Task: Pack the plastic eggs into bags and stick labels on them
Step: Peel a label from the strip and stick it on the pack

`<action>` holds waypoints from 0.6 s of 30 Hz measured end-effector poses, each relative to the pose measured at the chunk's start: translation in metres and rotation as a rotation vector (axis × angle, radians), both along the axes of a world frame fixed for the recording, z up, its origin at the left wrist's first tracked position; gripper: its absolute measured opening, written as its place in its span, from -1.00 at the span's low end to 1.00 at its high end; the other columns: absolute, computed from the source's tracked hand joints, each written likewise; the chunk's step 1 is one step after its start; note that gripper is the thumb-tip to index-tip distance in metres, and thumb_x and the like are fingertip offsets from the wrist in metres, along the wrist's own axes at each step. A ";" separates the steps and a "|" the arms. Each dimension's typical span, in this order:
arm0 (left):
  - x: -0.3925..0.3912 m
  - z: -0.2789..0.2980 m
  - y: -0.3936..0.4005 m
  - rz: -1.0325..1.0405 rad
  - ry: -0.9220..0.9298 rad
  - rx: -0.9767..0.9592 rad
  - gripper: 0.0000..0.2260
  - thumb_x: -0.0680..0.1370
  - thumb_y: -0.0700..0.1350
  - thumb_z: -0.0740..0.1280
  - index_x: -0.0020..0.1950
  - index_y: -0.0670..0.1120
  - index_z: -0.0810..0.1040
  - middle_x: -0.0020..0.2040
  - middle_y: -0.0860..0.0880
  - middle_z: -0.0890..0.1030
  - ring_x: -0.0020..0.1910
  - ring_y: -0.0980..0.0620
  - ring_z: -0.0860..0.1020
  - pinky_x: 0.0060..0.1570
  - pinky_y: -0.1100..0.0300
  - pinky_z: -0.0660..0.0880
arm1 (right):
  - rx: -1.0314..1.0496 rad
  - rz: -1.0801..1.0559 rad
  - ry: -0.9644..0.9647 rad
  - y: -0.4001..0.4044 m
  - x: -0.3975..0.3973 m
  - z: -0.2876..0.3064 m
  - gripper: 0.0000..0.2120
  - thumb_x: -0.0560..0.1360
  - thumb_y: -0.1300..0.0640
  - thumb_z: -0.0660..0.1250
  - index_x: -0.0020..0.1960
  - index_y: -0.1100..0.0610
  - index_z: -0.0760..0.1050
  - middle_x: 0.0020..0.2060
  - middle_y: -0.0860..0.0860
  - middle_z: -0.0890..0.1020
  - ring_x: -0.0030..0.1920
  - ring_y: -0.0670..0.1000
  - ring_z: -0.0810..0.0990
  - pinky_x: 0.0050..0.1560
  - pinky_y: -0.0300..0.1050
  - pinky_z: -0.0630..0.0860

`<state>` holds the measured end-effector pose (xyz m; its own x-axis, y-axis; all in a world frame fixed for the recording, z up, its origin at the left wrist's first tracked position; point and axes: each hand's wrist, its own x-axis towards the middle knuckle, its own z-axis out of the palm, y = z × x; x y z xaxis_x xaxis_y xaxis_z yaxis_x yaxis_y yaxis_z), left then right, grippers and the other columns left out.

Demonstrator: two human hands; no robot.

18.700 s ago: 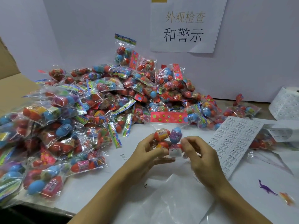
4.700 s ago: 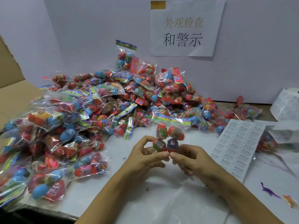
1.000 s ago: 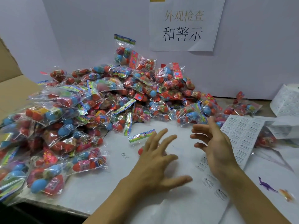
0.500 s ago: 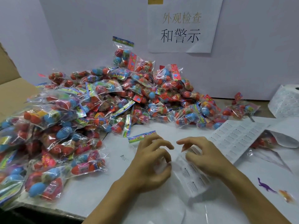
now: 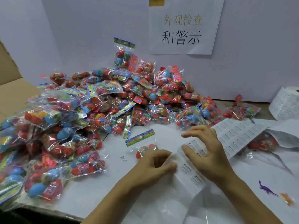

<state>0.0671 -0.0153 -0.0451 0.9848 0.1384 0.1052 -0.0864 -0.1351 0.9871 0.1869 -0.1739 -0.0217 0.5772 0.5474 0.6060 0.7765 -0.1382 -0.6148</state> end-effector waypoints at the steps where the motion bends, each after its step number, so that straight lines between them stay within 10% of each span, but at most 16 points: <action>1: 0.000 0.000 0.001 -0.001 0.013 -0.015 -0.87 0.58 -0.13 0.39 0.09 0.03 0.70 -0.02 0.07 0.74 -0.04 0.13 0.68 -0.05 0.29 0.54 | 0.005 0.008 -0.044 -0.001 0.001 0.001 -0.88 0.42 0.16 0.49 -0.05 0.06 0.62 -0.06 -0.10 0.59 0.06 -0.03 0.53 0.12 -0.22 0.40; 6: 0.002 0.000 0.003 0.004 0.020 -0.026 -0.78 0.52 -0.12 0.35 0.08 0.13 0.70 0.07 -0.03 0.73 0.09 -0.01 0.69 0.10 0.10 0.61 | -0.132 0.145 0.050 -0.004 0.002 0.000 -0.84 0.44 -0.02 0.53 -0.21 0.05 0.65 -0.31 -0.13 0.62 -0.24 -0.03 0.60 -0.27 -0.34 0.43; 18: 0.000 -0.002 0.000 -0.024 0.021 0.019 -0.74 0.52 -0.25 0.24 0.11 -0.07 0.64 0.07 -0.10 0.72 0.06 0.03 0.68 0.15 0.01 0.60 | -0.211 0.226 0.262 -0.004 0.003 0.000 -0.93 0.48 0.13 0.52 -0.18 0.04 0.74 -0.28 -0.10 0.70 -0.23 0.01 0.64 -0.25 -0.10 0.53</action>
